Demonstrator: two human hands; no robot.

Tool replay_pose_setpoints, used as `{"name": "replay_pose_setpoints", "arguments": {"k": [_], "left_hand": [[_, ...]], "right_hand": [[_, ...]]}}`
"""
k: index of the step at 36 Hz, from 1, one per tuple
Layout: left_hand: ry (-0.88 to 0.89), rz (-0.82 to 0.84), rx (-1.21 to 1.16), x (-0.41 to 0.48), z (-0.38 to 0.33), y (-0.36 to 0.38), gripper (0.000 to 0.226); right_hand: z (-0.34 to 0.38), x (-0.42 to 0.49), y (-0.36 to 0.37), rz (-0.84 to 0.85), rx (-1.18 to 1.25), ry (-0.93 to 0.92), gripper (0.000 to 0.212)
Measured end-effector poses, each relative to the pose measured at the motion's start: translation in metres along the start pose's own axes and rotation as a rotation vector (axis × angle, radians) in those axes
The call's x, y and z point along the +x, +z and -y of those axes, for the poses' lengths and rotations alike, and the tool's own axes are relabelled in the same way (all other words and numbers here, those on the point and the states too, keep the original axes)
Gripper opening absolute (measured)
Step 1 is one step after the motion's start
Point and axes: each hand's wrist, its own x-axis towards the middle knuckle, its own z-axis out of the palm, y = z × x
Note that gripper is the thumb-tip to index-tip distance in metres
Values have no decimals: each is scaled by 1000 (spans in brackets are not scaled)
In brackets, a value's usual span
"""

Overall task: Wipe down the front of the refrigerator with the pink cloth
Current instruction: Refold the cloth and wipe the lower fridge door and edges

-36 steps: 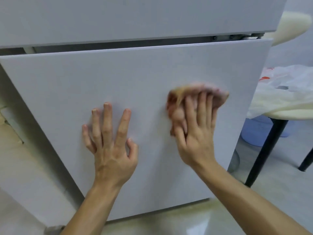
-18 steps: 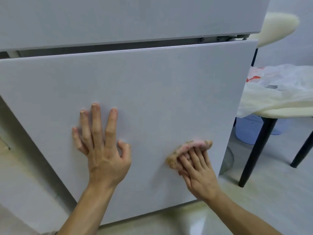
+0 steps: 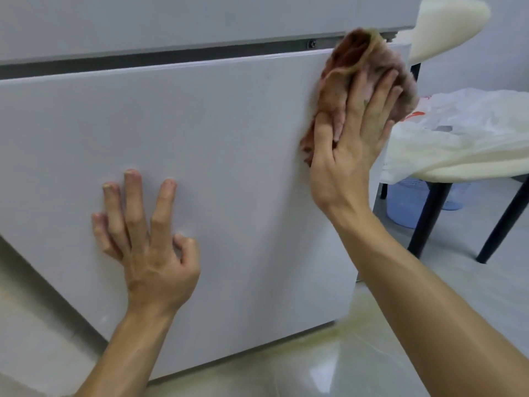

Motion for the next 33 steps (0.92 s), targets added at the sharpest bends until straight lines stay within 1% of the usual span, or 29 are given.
{"name": "replay_pose_setpoints", "arguments": {"k": [3,6,10,13,15,16,18,20,21,23,24,26,28,31,33], "left_hand": [[0,14,-9,0,2,-1,87],[2,29,-14,-1,2,0,87],[-11,53,-48,-1,-2,1,82],[-9,60,-70,-2,-2,3,77],[-14,73,-88,-2,1,4,75],[-17,76,-97,-2,2,4,74],[-25,77,-99,-2,1,6,73],[-34,76,-98,-1,-1,6,73],[-40,76,-101,-1,-2,5,74],[-47,79,-109,0,-4,5,75],[-50,81,-111,-1,-4,5,75],[-54,80,-113,-1,-4,6,76],[-49,77,-114,-1,-4,5,77],[-44,55,-106,-1,-6,4,76],[-40,43,-92,0,-8,5,77]], "right_hand": [[11,6,-1,-3,32,47,71],[8,11,-3,-33,23,25,70],[-16,5,4,-103,-81,-31,64],[-39,-9,7,-143,-85,-12,63],[-56,-31,6,-137,-56,20,66],[-66,-46,4,-128,-24,56,66],[-87,-86,-1,-71,25,211,70],[-108,-126,-9,39,13,371,73],[-117,-144,-14,98,-3,419,73],[-130,-168,-22,184,-47,446,66],[-131,-173,-25,196,-62,440,60],[-131,-168,-25,177,-64,427,52],[-125,-147,-19,120,-27,424,50],[-106,-100,-5,-15,49,374,62],[-86,-63,2,-129,72,301,63]]}}
